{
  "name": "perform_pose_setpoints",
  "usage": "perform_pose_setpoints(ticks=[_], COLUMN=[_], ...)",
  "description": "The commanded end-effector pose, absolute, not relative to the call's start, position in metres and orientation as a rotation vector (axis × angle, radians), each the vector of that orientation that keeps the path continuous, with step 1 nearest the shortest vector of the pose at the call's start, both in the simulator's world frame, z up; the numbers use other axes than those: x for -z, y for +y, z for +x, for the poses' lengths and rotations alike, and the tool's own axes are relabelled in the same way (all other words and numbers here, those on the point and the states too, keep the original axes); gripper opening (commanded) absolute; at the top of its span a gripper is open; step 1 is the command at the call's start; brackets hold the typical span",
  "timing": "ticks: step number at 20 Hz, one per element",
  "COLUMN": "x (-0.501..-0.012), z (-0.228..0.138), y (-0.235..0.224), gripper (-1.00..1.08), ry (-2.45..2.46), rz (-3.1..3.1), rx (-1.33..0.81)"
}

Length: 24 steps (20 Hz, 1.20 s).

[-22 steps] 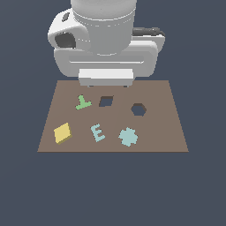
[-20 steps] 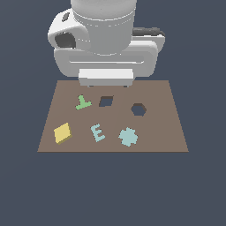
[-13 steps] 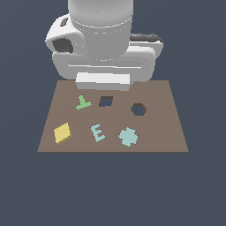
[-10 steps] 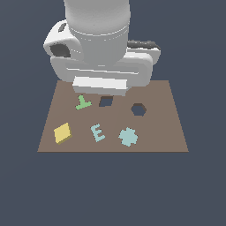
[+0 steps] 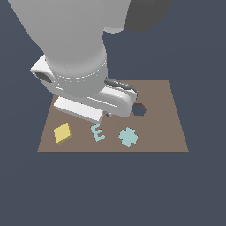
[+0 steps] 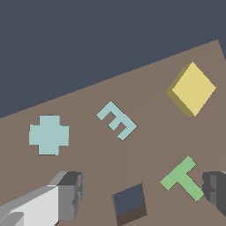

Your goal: Insert a designated object into the corresponding slot on a board.

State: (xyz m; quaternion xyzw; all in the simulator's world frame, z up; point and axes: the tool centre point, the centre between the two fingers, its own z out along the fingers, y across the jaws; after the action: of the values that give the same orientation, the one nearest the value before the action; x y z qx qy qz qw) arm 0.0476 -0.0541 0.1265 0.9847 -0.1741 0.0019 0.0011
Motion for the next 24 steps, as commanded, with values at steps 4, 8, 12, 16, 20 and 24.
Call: perform_pose_setpoints(ticks=[4,8,12,16,20,24], x=[-0.099,-0.082,-0.068,-0.058,-0.052,-0.049], z=[0.071,0.082,0.088,0.091,0.092,0.092], y=[-0.090,-0.115,-0.136,-0.153,-0.164,-0.168], gripper=[1.00,1.00,1.00,1.00,1.00,1.00], ry=[-0.879,-1.087,-1.252,-1.373,-1.448,-1.477], rz=[3.013,2.945,2.880,2.825,2.787,2.772], rx=[-0.004,-0.003,-0.002,-0.001,0.000,0.000])
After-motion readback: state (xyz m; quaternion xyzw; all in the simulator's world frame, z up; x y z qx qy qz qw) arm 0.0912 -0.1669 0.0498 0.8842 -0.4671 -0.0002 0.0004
